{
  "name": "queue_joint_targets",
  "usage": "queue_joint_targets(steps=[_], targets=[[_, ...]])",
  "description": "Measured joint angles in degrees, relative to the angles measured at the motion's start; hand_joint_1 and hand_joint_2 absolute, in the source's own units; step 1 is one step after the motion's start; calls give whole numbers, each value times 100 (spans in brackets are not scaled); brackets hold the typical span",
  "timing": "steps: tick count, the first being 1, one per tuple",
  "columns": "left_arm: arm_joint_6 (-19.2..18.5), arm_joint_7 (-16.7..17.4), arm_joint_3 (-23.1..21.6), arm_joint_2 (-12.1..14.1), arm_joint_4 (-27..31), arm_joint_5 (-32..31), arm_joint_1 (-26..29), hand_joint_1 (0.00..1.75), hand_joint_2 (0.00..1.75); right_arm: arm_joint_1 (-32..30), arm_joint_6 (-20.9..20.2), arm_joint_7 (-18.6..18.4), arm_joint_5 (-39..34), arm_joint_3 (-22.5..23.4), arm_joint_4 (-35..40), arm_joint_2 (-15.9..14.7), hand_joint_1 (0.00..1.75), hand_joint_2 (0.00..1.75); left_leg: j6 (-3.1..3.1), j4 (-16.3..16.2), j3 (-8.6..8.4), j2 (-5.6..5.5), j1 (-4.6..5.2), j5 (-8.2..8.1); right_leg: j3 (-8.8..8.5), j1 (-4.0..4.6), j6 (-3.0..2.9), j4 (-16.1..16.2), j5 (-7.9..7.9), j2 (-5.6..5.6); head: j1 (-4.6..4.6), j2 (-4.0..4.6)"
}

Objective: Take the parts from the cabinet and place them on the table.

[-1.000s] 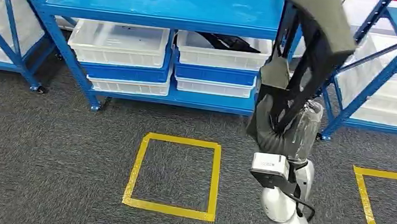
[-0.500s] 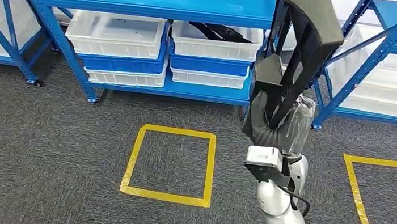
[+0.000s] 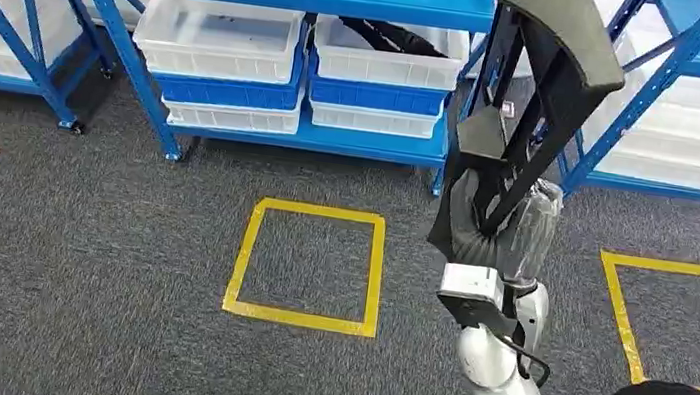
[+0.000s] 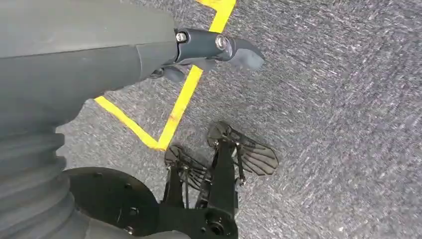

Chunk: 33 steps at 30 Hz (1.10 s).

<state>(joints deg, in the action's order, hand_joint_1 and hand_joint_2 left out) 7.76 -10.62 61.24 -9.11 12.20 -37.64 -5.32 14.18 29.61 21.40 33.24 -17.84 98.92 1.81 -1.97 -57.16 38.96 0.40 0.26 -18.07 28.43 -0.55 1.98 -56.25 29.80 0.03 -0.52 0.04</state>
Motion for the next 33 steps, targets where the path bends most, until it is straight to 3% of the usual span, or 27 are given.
queue_joint_targets(steps=[2,3,4,5,6,7,8,9,10,11,12,13,14,15,16,17,18,19,21,23,24,25,27,28,31,32,33], targets=[[-2,-6,2,-4,0,0,13,0,175,-3,13,0,0,11,7,2,175,175,46,40,35,-19,-3,110,65,-22,-116,-18,-86,-7,6,0],[-4,-22,2,2,0,0,23,0,175,-9,15,0,-2,18,5,2,175,175,88,-25,101,-47,-53,-39,99,-133,-194,-6,-182,-36,8,0],[-9,-33,2,2,0,-2,24,0,175,-15,15,-2,-9,20,11,4,175,175,127,-230,169,-43,-65,-421,153,-125,-280,-6,-255,-38,15,0],[-24,-50,4,0,0,0,24,0,175,-21,15,-2,-15,24,24,4,175,175,173,-561,247,-49,-83,-806,206,-124,-310,-7,-327,-50,32,0],[-41,-68,4,0,0,-2,23,0,175,-26,15,-2,-28,31,35,4,175,175,224,-1082,348,-49,-108,-1191,311,-120,-309,-12,-418,-50,37,0],[-52,-81,4,0,0,-2,21,0,175,-33,15,-2,-35,35,35,2,175,175,261,-1523,410,-49,-130,-1382,409,-116,-299,-18,-498,-49,39,0],[-57,-98,2,0,0,-4,18,0,175,-50,15,-2,-39,37,35,2,175,175,288,-1804,391,-48,-159,-1370,509,-116,-284,-21,-572,-50,41,0],[-57,-122,2,0,0,-4,18,0,175,-73,15,-2,-48,44,37,0,175,175,305,-1846,267,-46,-187,-1198,609,-117,-260,-26,-650,-49,41,0],[-57,-140,2,2,0,-9,16,0,175,-90,15,-2,-52,50,39,0,175,175,310,-1712,73,-44,-208,-984,695,-124,-235,-32,-713,-49,43,0],[-50,-168,4,2,0,-9,11,0,175,-107,15,-2,-63,72,59,0,175,175,308,-1350,-278,-44,-223,-788,792,-130,-202,-39,-785,-43,41,-2],[-28,-203,4,2,0,-9,2,0,175,-109,15,0,-63,85,79,0,175,175,287,-864,-692,-50,-230,-798,863,-132,-172,-39,-833,-25,43,0],[-20,-254,4,7,4,-9,-23,0,175,-120,15,4,-59,96,118,2,175,175,241,-225,-1110,-59,-222,-1184,896,-129,-137,-43,-898,-27,52,-2],[-20,-288,4,17,9,-9,-25,0,175,-121,15,7,-57,116,155,2,175,175,221,151,-1311,-70,-177,-1315,901,-110,-96,-45,-926,-36,26,0],[-22,-297,4,17,7,-9,-26,0,175,-130,15,13,-50,120,162,2,175,175,195,29,-1249,-68,-159,-1278,861,-115,-58,7,-953,-43,-14,0],[-57,-323,2,22,7,-11,-25,0,175,-131,15,22,-50,125,177,2,175,175,90,58,-1177,-62,-99,-1232,843,-163,20,51,-1045,-57,57,0],[-63,-328,2,28,7,-11,-28,0,175,-143,15,24,-55,134,197,0,175,175,3,105,-1151,-59,-71,-1166,837,-150,87,120,-1118,-53,43,0],[-72,-328,2,24,7,-11,-27,0,175,-156,15,24,-63,168,203,-13,175,175,-68,225,-1150,-43,-137,-997,881,-119,92,72,-1122,-48,43,0],[-79,-328,2,15,7,-11,-30,0,175,-171,15,24,-76,192,212,-24,175,175,-98,241,-1087,-17,-100,-923,1015,-121,41,-83,-912,-38,35,0],[-109,-330,2,18,7,-11,-26,0,175,-201,15,24,-90,223,221,-50,175,175,-150,229,-918,1,-71,-781,1328,-117,-76,-1013,-285,-29,12,0],[-120,-330,4,18,7,-11,-20,0,175,-252,15,24,-94,245,221,-70,175,175,-154,205,-754,3,-33,-666,1491,-117,-60,-1751,69,-29,4,0],[-125,-330,2,18,7,-11,-20,0,175,-273,15,24,-94,265,221,-79,175,175,-146,187,-701,0,-20,-611,1345,-116,-19,-1707,85,-28,8,0],[-131,-330,4,13,7,-11,-16,0,175,-279,15,24,-96,273,223,-85,175,175,-136,162,-633,-2,-10,-571,1067,-111,15,-1384,21,-28,8,0],[-146,-328,2,4,4,-11,-16,0,175,-275,15,24,-96,282,234,-94,175,175,-96,71,-518,-9,-5,-534,252,-104,69,-228,-228,-29,4,0],[-170,-330,2,4,7,-13,-17,0,175,-276,13,24,-96,286,245,-96,175,175,-78,37,-471,-3,-7,-520,143,-78,-31,29,-84,-27,10,0],[-225,-352,2,7,4,-20,-12,0,175,-303,9,37,-116,328,271,-107,175,175,8,-33,-375,0,22,-464,199,10,-129,-14,-214,-10,15,0],[-265,-398,2,0,4,-22,-5,0,175,-308,-26,57,-151,330,271,-107,175,175,37,-36,-364,0,15,-439,211,-6,-167,-13,-242,-9,8,0],[-256,-457,4,0,4,-20,-2,0,175,-303,-79,83,-201,332,271,-105,175,175,52,-86,-319,-8,-3,-457,213,-108,-228,4,-285,-12,6,0]])
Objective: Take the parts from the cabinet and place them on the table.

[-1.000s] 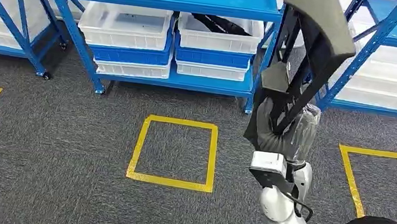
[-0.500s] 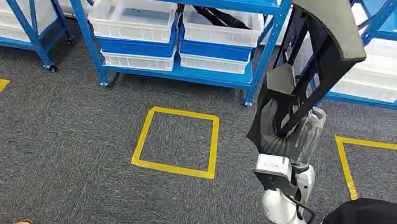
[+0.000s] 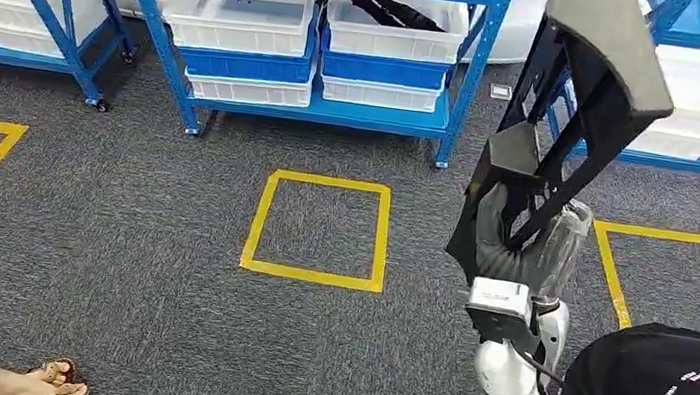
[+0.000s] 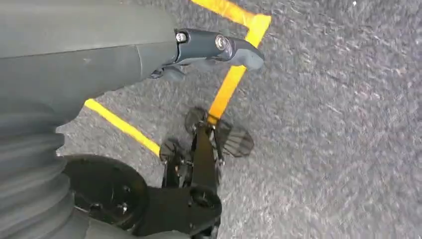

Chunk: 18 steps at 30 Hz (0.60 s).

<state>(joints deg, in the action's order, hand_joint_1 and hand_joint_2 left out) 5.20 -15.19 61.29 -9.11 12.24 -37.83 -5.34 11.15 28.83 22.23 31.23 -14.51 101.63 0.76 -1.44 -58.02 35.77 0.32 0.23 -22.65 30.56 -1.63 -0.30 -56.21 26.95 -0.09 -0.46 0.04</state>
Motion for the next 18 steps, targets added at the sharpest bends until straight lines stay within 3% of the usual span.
queue_joint_targets(steps=[1,2,4,5,6,7,9,10,11,14,15,16,17,18], targets=[[72,-79,-2,-42,0,11,-2,0,175,15,-103,39,-81,2,0,4,175,175,45,-135,49,-19,-12,-159,21,8,-47,-1,-30,2,9,0],[142,-122,0,-105,0,11,-9,0,175,25,-153,50,-118,2,0,18,175,175,97,-466,166,-28,-40,-422,39,9,-79,-1,-51,-2,53,0],[260,-157,-2,-173,0,-13,-30,0,175,46,-177,68,-122,2,-13,37,175,175,165,-1368,507,-28,-83,-893,90,23,-107,-6,-86,-6,55,0],[275,-157,-2,-208,-2,-44,-40,0,175,39,-172,74,-122,2,-18,37,175,175,185,-1694,619,-27,-97,-1014,112,30,-91,-8,-102,-8,52,0],[297,-153,-4,-238,-4,-66,-50,0,175,27,-137,87,-118,2,-22,31,175,175,193,-1750,603,-27,-111,-994,132,30,-87,-9,-121,-7,55,0],[302,-125,-9,-252,-4,-113,-57,0,175,-8,-58,122,-66,9,-20,26,175,175,188,-1504,435,-26,-124,-853,142,30,-68,-10,-134,-6,57,0],[153,-65,-22,-241,-4,-181,-52,0,175,-142,149,188,-26,52,43,4,175,175,144,-465,-210,-27,-136,-423,134,31,-51,-10,-144,-6,57,0],[100,-52,-24,-223,-4,-203,-50,0,175,-201,202,221,-52,81,88,-9,175,175,107,6,-456,-33,-133,-393,131,33,-34,-9,-155,-9,50,0],[55,-41,-26,-193,-4,-206,-49,0,175,-237,217,245,-76,120,129,-28,175,175,93,33,-488,-29,-86,-431,161,71,23,-1,-190,-9,40,0],[39,-22,-26,-144,-4,-203,-32,0,175,-291,217,210,68,149,146,-50,175,175,-16,55,-433,-19,-21,-390,185,41,119,39,-249,-9,66,0],[59,-22,-26,-131,-4,-203,-33,0,175,-301,217,192,144,155,151,-52,175,175,-84,159,-459,-16,-23,-322,189,79,167,71,-275,-5,74,0],[76,-22,-26,-136,-4,-203,-38,0,175,-308,219,183,194,168,155,-65,175,175,-128,255,-486,20,-75,-235,269,72,159,-37,-197,-13,53,0],[81,-22,-24,-133,-4,-201,-38,0,175,-301,230,175,230,184,162,-79,175,175,-202,290,-469,12,-63,-189,402,73,109,-295,-5,3,44,0],[83,-22,-24,-133,-4,-203,-39,0,175,-304,247,159,280,190,162,-81,175,175,-220,290,-426,-9,-60,-172,634,69,55,-804,253,2,35,0]])
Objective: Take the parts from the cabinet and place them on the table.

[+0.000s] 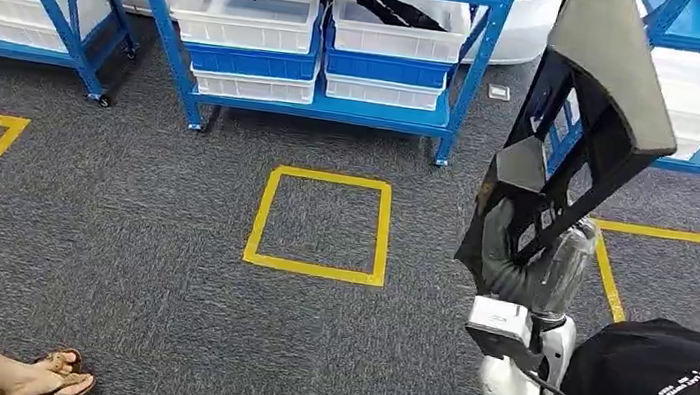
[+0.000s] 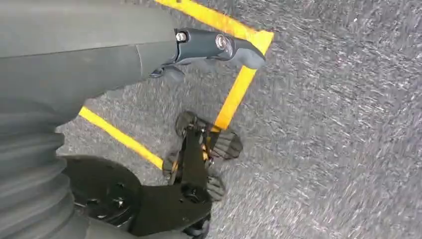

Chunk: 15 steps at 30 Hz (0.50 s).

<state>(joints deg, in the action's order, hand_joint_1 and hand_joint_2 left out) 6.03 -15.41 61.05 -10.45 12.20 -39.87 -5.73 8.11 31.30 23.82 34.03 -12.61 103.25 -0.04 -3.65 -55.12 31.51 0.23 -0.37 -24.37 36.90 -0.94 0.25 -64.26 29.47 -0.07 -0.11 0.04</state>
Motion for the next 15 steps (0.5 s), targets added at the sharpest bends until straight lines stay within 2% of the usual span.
queue_joint_targets(steps=[1,2,3,4,5,7,8,9,11,12,13,14,15], targets=[[15,6,0,-2,0,0,1,0,175,-23,26,-11,72,9,-2,-2,175,175,-2,-1,33,-18,8,19,208,-3,-17,-477,205,0,0,0],[35,13,0,-2,-2,0,3,0,175,-48,50,-17,133,24,-7,-4,175,175,-3,-4,71,-38,15,42,385,-10,-10,-894,353,0,0,0],[50,24,0,-4,-2,0,6,0,175,-63,59,-20,148,33,-11,-7,175,175,7,-7,98,-63,19,64,428,-14,25,-1048,377,-1,-7,0],[54,33,0,-7,-4,0,10,0,175,-66,65,-24,157,37,-15,-7,175,175,23,-10,120,-96,21,83,320,-21,70,-896,311,-1,-2,0],[57,37,0,-9,-4,0,12,0,175,-66,68,-24,159,39,-18,-11,175,175,38,-17,131,-127,21,95,101,-29,116,-540,178,0,-4,0],[65,55,0,-15,-7,2,11,0,175,-58,67,-22,140,37,-17,-15,175,175,63,-67,153,-198,20,104,-594,-59,187,647,-190,54,-7,0],[66,63,0,-17,-7,0,10,0,175,-54,70,-20,133,37,-20,-15,175,175,105,-118,186,-223,75,87,-667,-34,156,880,-176,129,-9,-2],[72,66,0,-17,-4,2,7,0,175,-54,70,-15,133,35,-20,-7,175,175,122,-137,212,-239,79,86,-702,-41,115,887,-210,83,6,0],[85,77,0,-15,-7,13,22,0,175,-57,90,-15,129,35,-33,0,175,175,191,-126,244,-258,56,135,-660,-15,66,844,-236,62,9,0],[105,79,0,-15,-7,26,31,0,175,-55,100,-15,129,37,-44,-2,175,175,213,-144,258,-270,46,136,-665,-54,26,860,-261,39,0,0],[118,79,0,-11,-4,35,34,0,175,-53,107,-11,129,35,-50,9,175,175,239,-217,291,-227,16,71,-672,-119,-10,872,-288,6,7,0],[122,79,0,-11,-7,35,34,0,175,-55,111,-9,129,35,-50,18,175,175,286,-477,390,-125,15,-145,-670,-109,-64,872,-298,-10,35,0],[125,79,0,-11,-5,35,33,0,175,-55,114,-9,129,33,-55,22,175,175,328,-888,566,-86,-8,-388,-665,-101,-84,871,-304,-30,53,0]])
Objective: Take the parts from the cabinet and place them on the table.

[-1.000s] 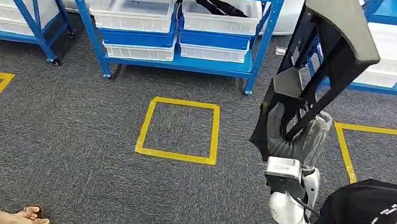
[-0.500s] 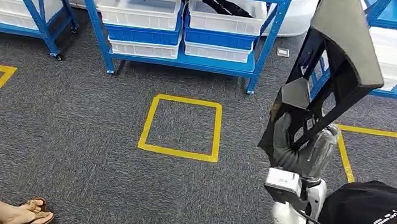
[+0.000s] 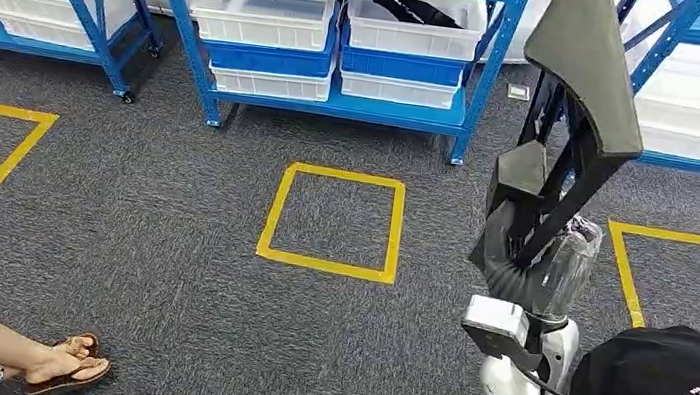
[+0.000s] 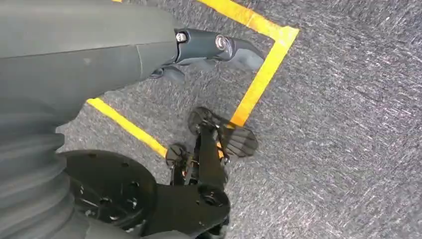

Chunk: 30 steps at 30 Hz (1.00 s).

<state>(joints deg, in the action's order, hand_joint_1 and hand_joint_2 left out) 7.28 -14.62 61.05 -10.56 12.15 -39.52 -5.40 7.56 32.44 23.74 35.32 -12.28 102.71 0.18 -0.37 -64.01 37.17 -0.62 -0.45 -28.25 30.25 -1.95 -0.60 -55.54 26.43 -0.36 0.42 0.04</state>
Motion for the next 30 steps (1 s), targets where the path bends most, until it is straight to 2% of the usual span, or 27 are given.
queue_joint_targets(steps=[2,3,4,5,6,7,8,9,11,12,13,14,15,16,17,18,19,20,22,23,24,26,27,28,29,30], targets=[[2,2,0,0,-2,0,0,0,175,-5,2,2,0,0,-18,2,175,175,56,-978,438,31,-32,-415,23,29,-1,-9,0,-57,-4,0],[2,0,0,0,-2,0,1,0,175,-9,2,2,0,0,-30,4,175,175,67,-1177,528,38,-38,-448,28,36,-1,-14,0,-84,0,0],[2,0,0,0,-2,0,5,0,175,-10,2,2,0,0,-44,4,175,175,63,-1083,476,41,-45,-346,28,40,-1,-18,1,-113,-4,0],[2,0,0,0,-2,0,6,0,175,-9,2,2,0,0,-48,7,175,175,50,-748,300,47,-49,-147,26,47,0,-22,2,-139,0,0],[2,2,0,2,-2,0,5,0,175,-6,2,2,0,0,-48,7,175,175,20,-226,21,80,-48,101,17,52,1,-22,3,-161,2,0],[2,0,0,2,-2,4,3,0,175,-2,2,2,0,-2,-48,11,175,175,-36,391,-321,162,-41,344,7,68,3,-20,4,-181,-2,0],[2,0,0,9,0,13,-3,0,175,-1,0,2,-4,-2,-48,17,175,175,-80,694,-466,304,4,288,11,77,7,-18,3,-200,-11,0],[2,-2,4,20,0,35,-6,0,175,9,-4,7,-26,-7,-50,17,175,175,-106,695,-443,262,40,326,34,138,31,-16,5,-222,-22,0],[18,-7,18,22,-2,109,-5,0,175,-5,-20,24,-85,-35,-85,28,175,175,-145,687,-409,210,67,318,34,105,65,0,-6,-277,6,0],[48,-9,35,28,0,149,-4,0,175,7,-35,39,-107,-66,-101,37,175,175,-194,730,-404,172,75,351,19,117,105,38,-28,-304,9,0],[61,-9,57,24,-2,201,-5,0,175,11,-65,55,-114,-96,-107,44,175,175,-242,896,-493,127,-12,452,72,179,143,-5,21,-276,0,-2],[78,-9,81,9,-2,233,-7,0,175,22,-72,76,-116,-122,-124,46,175,175,-260,940,-512,112,19,480,133,137,123,-169,142,-164,-33,0],[109,-7,107,11,0,262,-15,0,175,40,-79,83,-125,-147,-144,48,175,175,-310,941,-494,93,14,513,309,133,65,-534,337,-71,-24,-2],[142,-5,144,11,-2,306,-22,0,175,48,-87,85,-129,-181,-179,63,175,175,-314,940,-472,52,16,519,545,120,32,-1042,549,-22,-57,0],[168,-5,170,9,-2,319,-21,0,175,47,-92,85,-142,-216,-221,72,175,175,-318,938,-453,7,21,525,788,102,30,-1542,729,4,-52,0],[190,2,184,9,-2,343,-18,0,175,50,-92,85,-142,-247,-260,83,175,175,-311,935,-439,-37,23,533,937,94,62,-1845,797,11,-57,0],[220,9,206,7,-2,367,-17,0,175,57,-92,85,-144,-273,-297,94,175,175,-302,933,-435,-85,23,542,945,82,108,-1852,757,11,-57,0],[247,20,242,4,-4,376,-15,0,175,77,-92,85,-146,-301,-339,96,175,175,-293,924,-434,-134,22,547,802,66,173,-1568,604,11,-57,0],[278,22,284,-11,-9,387,-15,0,175,137,-92,85,-146,-350,-380,118,175,175,-254,847,-413,-224,13,526,212,7,302,-408,138,50,-57,0],[289,22,302,-13,-11,402,-16,0,175,158,-85,85,-149,-367,-400,122,175,175,-211,779,-373,-260,18,500,61,-32,298,-37,93,122,-57,0],[310,19,315,-13,-11,404,-18,0,175,162,-79,76,-157,-385,-415,137,175,175,-159,728,-343,-292,55,465,67,31,241,-41,78,112,-53,0],[367,20,324,-17,-15,413,8,0,175,161,-70,74,-192,-400,-433,146,175,175,-104,727,-303,-301,36,491,72,55,171,-83,56,84,-39,0],[380,20,341,-22,-22,417,22,0,175,160,-66,66,-212,-411,-446,149,175,175,-78,726,-291,-311,19,508,78,57,141,-90,38,76,-44,0],[398,22,352,-22,-24,417,31,0,175,163,-63,61,-214,-413,-450,155,175,175,-59,698,-262,-325,-9,498,77,-19,98,-72,11,59,-41,0],[413,22,374,-20,-24,417,32,0,175,171,-63,61,-210,-424,-457,164,175,175,-25,588,-233,-200,-15,390,74,-18,79,-68,0,45,-42,0],[422,20,402,-22,-24,417,30,0,175,171,-63,61,-208,-441,-463,175,175,175,20,273,-109,-85,-15,172,73,-11,72,-69,-1,28,2,0]])
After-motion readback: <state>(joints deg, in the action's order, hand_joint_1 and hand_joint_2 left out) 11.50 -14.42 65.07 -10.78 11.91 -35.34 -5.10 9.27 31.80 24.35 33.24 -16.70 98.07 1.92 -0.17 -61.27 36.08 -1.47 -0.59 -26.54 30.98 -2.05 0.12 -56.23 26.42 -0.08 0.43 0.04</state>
